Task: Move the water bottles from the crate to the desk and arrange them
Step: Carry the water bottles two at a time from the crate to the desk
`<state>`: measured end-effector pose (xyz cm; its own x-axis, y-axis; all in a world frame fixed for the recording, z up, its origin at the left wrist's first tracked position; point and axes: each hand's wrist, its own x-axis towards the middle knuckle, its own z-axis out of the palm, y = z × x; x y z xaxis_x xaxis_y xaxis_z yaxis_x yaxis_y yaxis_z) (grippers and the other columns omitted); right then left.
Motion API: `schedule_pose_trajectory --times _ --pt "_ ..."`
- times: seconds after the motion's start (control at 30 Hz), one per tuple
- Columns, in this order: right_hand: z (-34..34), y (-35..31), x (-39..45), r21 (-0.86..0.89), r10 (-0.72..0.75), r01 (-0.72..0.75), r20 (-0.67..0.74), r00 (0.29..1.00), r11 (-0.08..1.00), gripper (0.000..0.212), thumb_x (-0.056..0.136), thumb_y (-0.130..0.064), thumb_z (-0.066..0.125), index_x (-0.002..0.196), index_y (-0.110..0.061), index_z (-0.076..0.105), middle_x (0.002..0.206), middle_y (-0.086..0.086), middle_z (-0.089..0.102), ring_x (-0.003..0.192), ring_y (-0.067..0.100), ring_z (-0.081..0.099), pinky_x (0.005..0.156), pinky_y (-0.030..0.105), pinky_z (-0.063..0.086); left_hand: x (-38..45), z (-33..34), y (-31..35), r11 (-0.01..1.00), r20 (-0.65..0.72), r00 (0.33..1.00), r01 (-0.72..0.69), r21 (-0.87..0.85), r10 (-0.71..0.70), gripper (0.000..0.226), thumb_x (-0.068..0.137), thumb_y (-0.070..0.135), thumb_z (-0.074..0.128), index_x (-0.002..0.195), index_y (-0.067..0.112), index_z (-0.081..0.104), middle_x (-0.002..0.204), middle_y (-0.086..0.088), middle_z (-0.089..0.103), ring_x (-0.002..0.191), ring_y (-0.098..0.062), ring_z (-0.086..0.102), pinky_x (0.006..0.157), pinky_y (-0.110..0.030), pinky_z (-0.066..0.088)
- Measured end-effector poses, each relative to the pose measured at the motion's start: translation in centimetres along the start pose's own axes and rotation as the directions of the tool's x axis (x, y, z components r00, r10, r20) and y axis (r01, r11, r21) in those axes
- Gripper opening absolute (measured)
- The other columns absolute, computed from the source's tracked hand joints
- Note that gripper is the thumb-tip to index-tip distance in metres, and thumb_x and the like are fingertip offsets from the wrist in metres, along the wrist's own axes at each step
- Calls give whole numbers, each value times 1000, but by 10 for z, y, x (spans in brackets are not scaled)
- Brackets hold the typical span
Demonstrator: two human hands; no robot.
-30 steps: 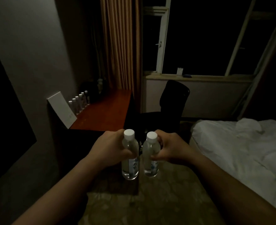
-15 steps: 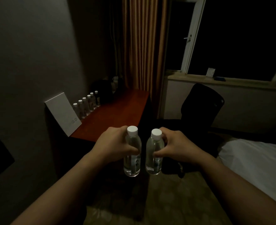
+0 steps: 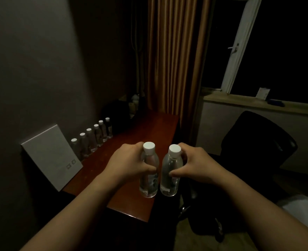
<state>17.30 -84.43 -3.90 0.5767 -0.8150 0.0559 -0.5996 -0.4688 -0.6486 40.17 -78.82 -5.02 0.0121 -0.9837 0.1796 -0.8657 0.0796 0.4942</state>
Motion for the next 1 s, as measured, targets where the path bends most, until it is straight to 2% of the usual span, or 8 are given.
schedule_pose_trajectory --times 0.23,0.43,0.6,0.73,0.9,1.0 --pt "-1 53 132 -3 -87 88 121 989 996 58 67 -31 88 114 -35 53 107 -11 64 98 4 64 83 28 57 86 18 -43 983 -81 981 180 42 -176 50 60 55 81 95 33 54 86 12 62 76 -6 61 67 -32 57" --pt "-2 91 263 49 -246 242 271 931 969 63 66 -29 89 117 -34 53 112 -9 64 101 6 64 85 30 58 163 35 -76 914 -176 910 394 94 -375 56 57 64 76 101 34 57 89 13 65 81 -4 61 70 -30 55" --pt "-5 105 359 64 -365 373 413 835 926 66 67 -30 88 121 -33 52 114 -10 62 102 7 63 85 27 57 210 38 -90 797 -271 780 600 68 -564 59 54 67 74 99 32 57 92 11 67 86 -12 63 74 -35 55" --pt "4 107 412 99 -445 457 478 757 884 64 68 -28 88 121 -32 52 113 -10 63 101 6 62 82 21 53 222 43 -99 680 -378 623 733 -25 -685 56 57 60 80 99 29 59 93 7 69 89 -16 64 75 -35 54" --pt "37 100 456 135 -509 522 517 688 842 67 67 -32 88 122 -34 51 115 -7 64 103 10 62 88 27 54 223 47 -122 564 -407 482 819 -106 -776 63 54 64 77 103 28 59 98 4 71 92 -18 66 78 -38 56" --pt "60 90 477 159 -524 529 529 668 834 67 66 -32 88 122 -34 52 113 -8 65 102 10 62 87 27 54 221 47 -141 500 -440 399 855 -139 -805 60 58 58 80 105 27 60 99 3 71 93 -20 66 78 -37 56"
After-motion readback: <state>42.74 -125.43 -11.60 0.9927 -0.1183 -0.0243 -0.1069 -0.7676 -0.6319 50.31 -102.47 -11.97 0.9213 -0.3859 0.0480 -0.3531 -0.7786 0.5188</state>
